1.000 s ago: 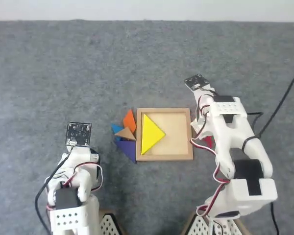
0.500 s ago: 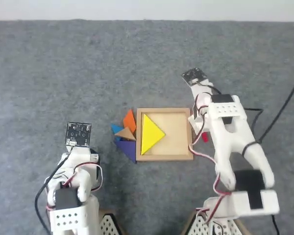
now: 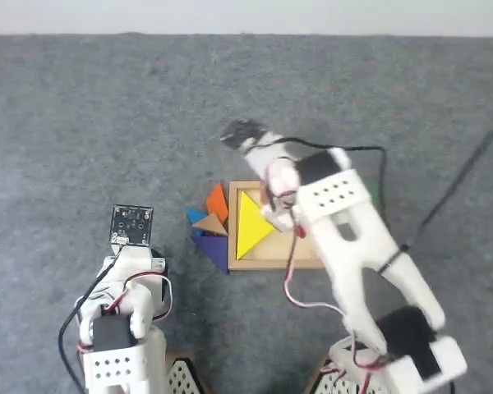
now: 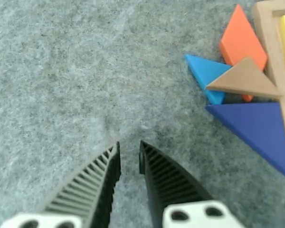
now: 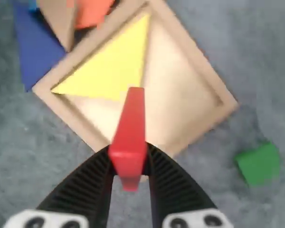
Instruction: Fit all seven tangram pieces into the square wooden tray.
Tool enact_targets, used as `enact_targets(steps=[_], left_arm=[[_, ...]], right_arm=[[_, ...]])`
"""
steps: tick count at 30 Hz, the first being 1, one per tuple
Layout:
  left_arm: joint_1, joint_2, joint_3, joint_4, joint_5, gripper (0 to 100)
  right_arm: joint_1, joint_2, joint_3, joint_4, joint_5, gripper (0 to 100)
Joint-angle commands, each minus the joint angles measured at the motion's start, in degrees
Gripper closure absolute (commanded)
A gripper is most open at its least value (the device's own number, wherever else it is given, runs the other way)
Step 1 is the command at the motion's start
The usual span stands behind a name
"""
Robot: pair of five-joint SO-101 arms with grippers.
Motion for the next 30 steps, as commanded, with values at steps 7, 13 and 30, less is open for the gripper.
enact_targets(steps=[7,13,30], left_arm=[[-0.26,-1.23,-0.48,0.18,0.44,93],[-0.26,-1.23,-0.48,0.18,0.44,93],[-0.26,-1.23,-0.48,0.18,0.44,93]], right_arm=[[-1.45,22.64,-16.44,5.85,11.34,99.0],[1.19,29.23,-28.75,11.65,16.26,99.0],[2.15,45.23,-49.32,26.07,47.74,99.0]])
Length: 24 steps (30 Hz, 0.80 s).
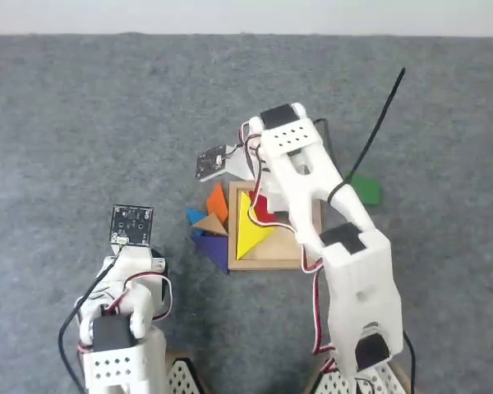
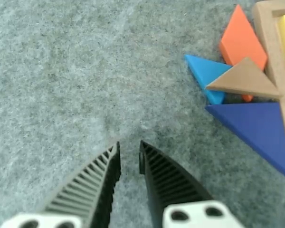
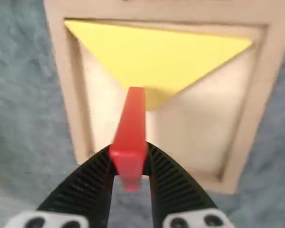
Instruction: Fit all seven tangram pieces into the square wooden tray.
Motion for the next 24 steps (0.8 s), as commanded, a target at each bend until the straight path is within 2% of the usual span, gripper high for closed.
enact_targets(steps=[1,4,10,14,17,24], left_arm=[[-0.26,-1.23,-0.48,0.18,0.44,93],[-0.26,-1.23,-0.48,0.18,0.44,93],[-0.26,-1.23,-0.48,0.18,0.44,93],[-0.26,-1.23,-0.48,0.18,0.44,93],[-0.26,-1.23,-0.48,0.18,0.44,93],[-0.26,-1.23,-0.48,0.18,0.44,93]], right_arm=[[0.92,1.19,-4.92,2.68,6.15,99.0],[0.48,3.56,-5.10,2.68,8.35,99.0],[-0.84,5.23,-5.27,2.59,7.91,95.9],[-0.92,4.09,-8.97,2.59,1.76,84.5],[-0.57,3.82,-12.66,2.59,-0.18,78.3],[-2.51,4.18,-14.68,2.33,-5.27,80.5]])
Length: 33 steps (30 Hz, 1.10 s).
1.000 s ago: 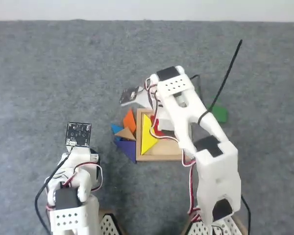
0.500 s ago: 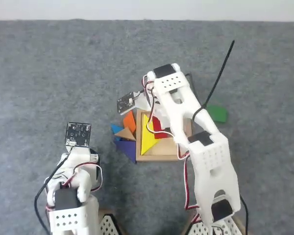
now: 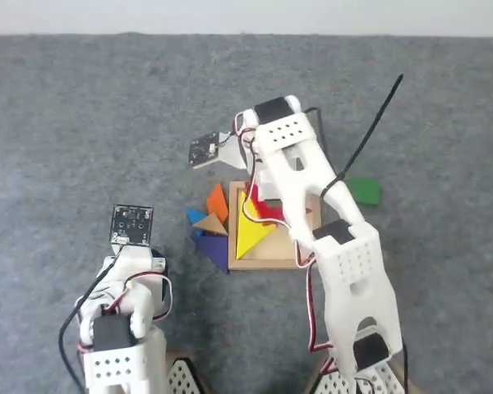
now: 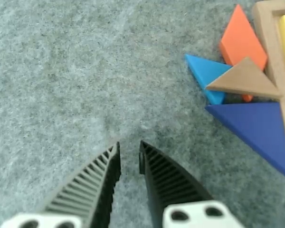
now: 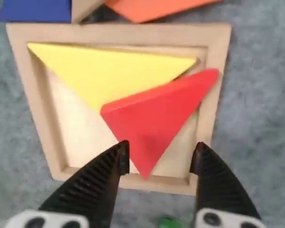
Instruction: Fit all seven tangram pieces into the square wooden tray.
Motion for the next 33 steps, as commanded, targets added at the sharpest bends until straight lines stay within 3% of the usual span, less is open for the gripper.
enact_targets(steps=[1,5,12,19,24,28,33], left_arm=[[-0.26,-1.23,-0.48,0.18,0.44,93],[-0.26,-1.23,-0.48,0.18,0.44,93],[-0.26,-1.23,-0.48,0.18,0.44,93],[-0.26,-1.23,-0.48,0.18,0.44,93],[-0.26,-1.23,-0.48,0.18,0.44,93],[-0.26,-1.23,-0.48,0.18,0.44,93],[-0.26,-1.23,-0.48,0.18,0.44,93]], right_arm=[[-1.80,-2.07,-2.99,2.24,-3.60,81.2],[-2.42,-2.59,-2.99,2.51,-9.67,84.2],[3.56,-3.56,-3.25,-1.27,-22.33,86.0],[2.51,-17.54,3.25,-8.75,-32.62,86.0],[-0.75,-36.79,22.42,-18.77,-35.25,86.0],[-0.57,-51.38,49.23,-31.60,-35.25,85.8],[3.91,-55.60,72.70,-47.52,-35.16,85.6]])
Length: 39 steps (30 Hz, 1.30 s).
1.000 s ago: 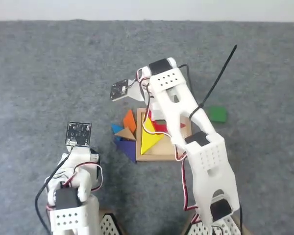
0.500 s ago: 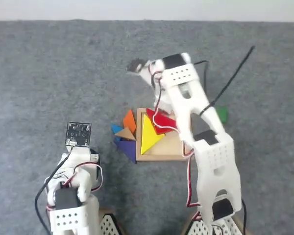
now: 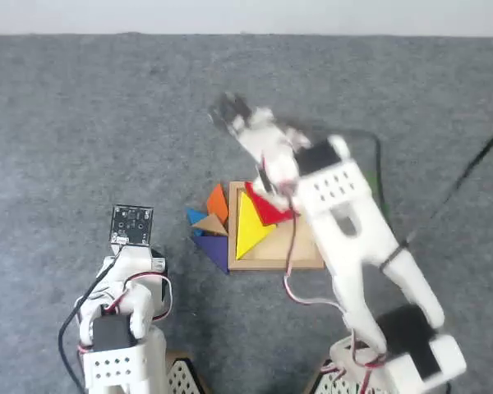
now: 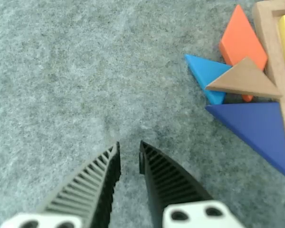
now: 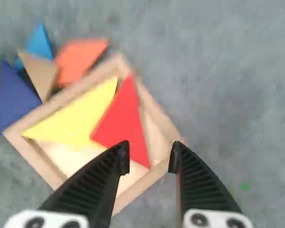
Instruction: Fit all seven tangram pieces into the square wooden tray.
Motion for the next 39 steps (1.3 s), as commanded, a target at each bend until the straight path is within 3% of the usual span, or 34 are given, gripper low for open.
enact_targets(steps=[1,19,39], left_arm=[[-0.26,-1.23,-0.48,0.18,0.44,93],[-0.26,-1.23,-0.48,0.18,0.44,93],[-0.26,-1.23,-0.48,0.18,0.44,93]], right_arm=[[4.09,-4.97,18.90,-12.62,-0.53,85.6],[6.29,12.18,14.95,-18.59,-0.44,85.7],[12.09,12.97,9.41,-17.71,-0.18,85.5]])
